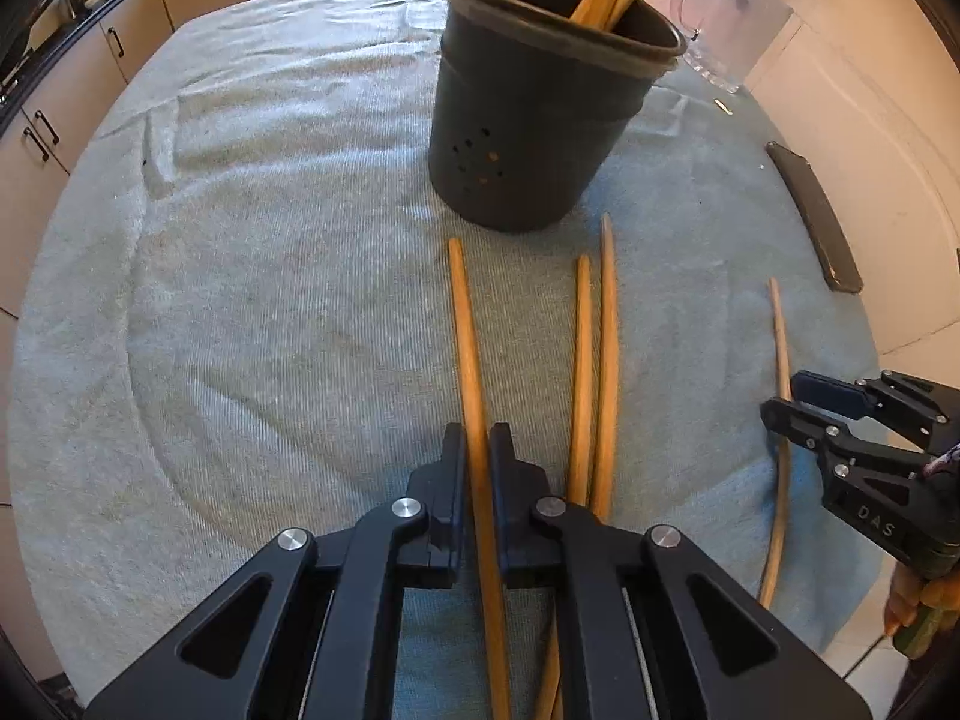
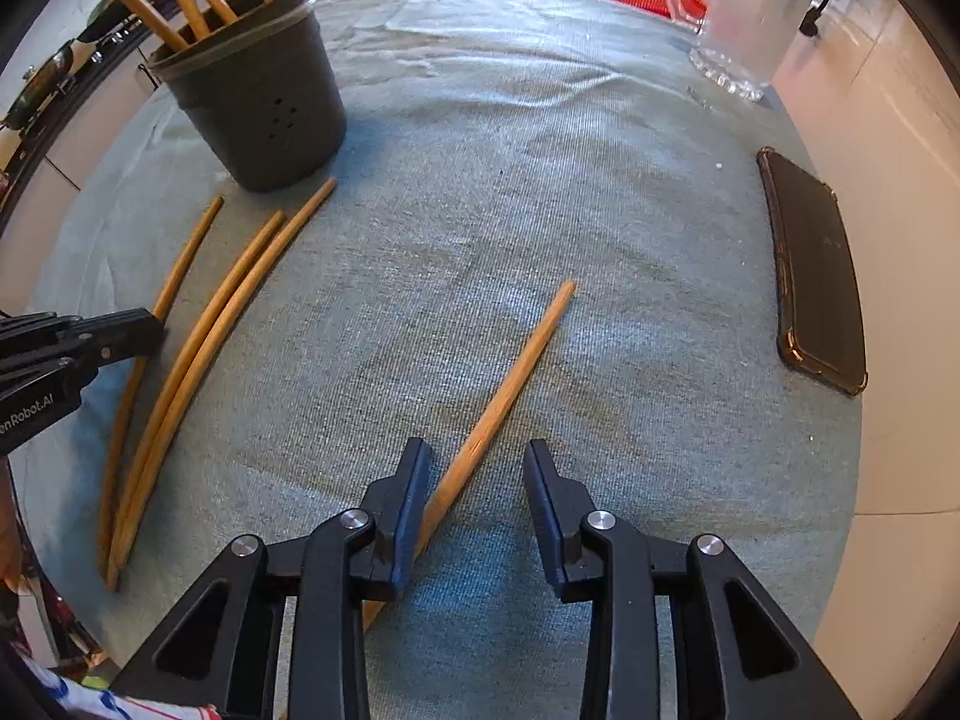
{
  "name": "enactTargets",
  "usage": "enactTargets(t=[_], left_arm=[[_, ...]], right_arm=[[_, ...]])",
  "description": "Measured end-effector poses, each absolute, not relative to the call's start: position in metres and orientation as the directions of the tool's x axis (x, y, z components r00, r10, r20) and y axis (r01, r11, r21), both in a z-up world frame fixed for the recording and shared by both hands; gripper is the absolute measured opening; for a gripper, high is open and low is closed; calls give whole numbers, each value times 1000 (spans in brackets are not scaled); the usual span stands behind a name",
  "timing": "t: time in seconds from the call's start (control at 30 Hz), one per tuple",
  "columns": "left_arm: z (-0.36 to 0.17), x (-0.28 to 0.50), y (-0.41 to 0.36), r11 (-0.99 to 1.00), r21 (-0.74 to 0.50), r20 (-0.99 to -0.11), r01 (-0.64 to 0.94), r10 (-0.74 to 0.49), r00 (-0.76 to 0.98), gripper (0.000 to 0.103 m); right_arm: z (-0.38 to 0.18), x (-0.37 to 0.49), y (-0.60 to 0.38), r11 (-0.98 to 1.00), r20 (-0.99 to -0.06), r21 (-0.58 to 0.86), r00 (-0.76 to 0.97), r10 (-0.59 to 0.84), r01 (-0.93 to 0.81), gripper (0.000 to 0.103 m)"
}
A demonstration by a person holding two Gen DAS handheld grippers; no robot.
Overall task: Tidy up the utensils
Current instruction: 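Close the left gripper on a chopstick while the right gripper grasps another, then lift both held chopsticks upright and carry them over the black holder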
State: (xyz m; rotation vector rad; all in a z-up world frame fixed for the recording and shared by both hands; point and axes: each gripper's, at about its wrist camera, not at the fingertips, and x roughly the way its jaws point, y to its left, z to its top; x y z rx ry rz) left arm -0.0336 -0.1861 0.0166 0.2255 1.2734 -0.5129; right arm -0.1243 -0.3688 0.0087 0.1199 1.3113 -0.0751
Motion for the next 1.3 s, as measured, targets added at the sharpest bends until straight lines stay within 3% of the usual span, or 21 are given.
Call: enactTargets(t=[0.17,0.3,0.4,0.73,1.3], left_arm=[[14,-20,-202,856,-100,-962,508,-213,169,9],[14,-10,-199,865,-161,-962,475,-246,122,6],[20,-19,-181,869,-166,-947,467,-273,170,6],[100,-79,-128,862,-137,-796,488,-389,464,6],[184,-151,-92,849,-104,-563,517,-479,673,6]], right_arm=[[9,-101,-364,993,-983,32,182,11,116,34],[10,-85,-357,995,-985,37,170,21,91,13],[11,-87,-349,998,-978,10,209,-2,59,7],[56,-153,-352,982,-854,157,515,81,106,7],[140,-215,-338,971,-598,222,799,66,86,7]])
